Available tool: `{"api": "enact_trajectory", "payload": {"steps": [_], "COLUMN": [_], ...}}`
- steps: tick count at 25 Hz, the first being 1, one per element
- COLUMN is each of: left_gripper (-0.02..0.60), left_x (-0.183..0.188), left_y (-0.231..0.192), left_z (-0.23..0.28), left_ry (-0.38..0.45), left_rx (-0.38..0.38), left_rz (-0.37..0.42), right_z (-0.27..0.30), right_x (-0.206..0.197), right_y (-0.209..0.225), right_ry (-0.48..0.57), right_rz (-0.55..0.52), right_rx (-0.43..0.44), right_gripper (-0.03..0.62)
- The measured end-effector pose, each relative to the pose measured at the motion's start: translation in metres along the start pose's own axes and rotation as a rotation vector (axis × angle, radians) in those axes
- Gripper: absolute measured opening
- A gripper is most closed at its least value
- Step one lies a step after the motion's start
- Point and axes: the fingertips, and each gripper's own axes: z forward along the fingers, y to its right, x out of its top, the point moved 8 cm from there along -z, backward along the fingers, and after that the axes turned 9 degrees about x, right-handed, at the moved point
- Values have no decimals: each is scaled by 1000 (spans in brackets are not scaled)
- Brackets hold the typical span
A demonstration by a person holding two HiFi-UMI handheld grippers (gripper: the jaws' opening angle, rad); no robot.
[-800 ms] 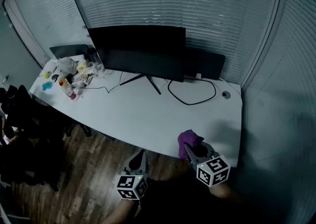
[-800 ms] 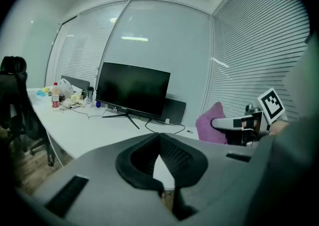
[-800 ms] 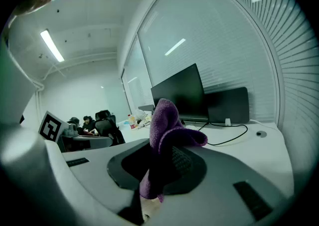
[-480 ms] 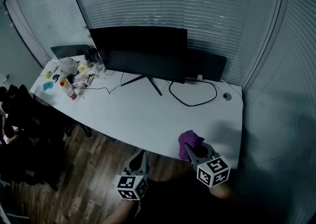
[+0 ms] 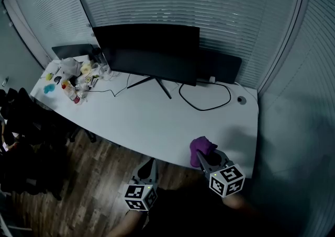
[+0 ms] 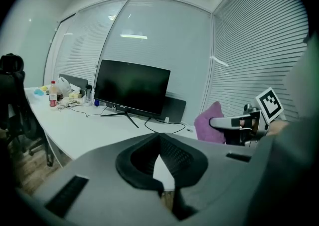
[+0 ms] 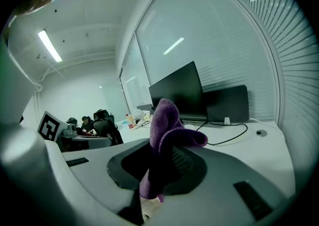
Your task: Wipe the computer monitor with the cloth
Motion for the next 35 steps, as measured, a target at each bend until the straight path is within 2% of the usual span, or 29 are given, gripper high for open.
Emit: {"api": "enact_trajectory", "payload": {"steps": [8,17,35], "left_gripper": [6,6,6], "left_x": [8,19,59], "left_y": [-13,-55,-177], "left_z": [6,16,58], "left_ry": [0,-4,-7], "left_rx": [-2,-35,-244], "left_rz": [4,7,89], "right_z": [11,46,143], "right_x": [5,9,22], "right_y": [1,-10,-62], "right_ry": [-4,-12,73], "right_rz": [8,18,43], "right_rx": [-16,-74,-301], "right_gripper": [72,72,72]}}
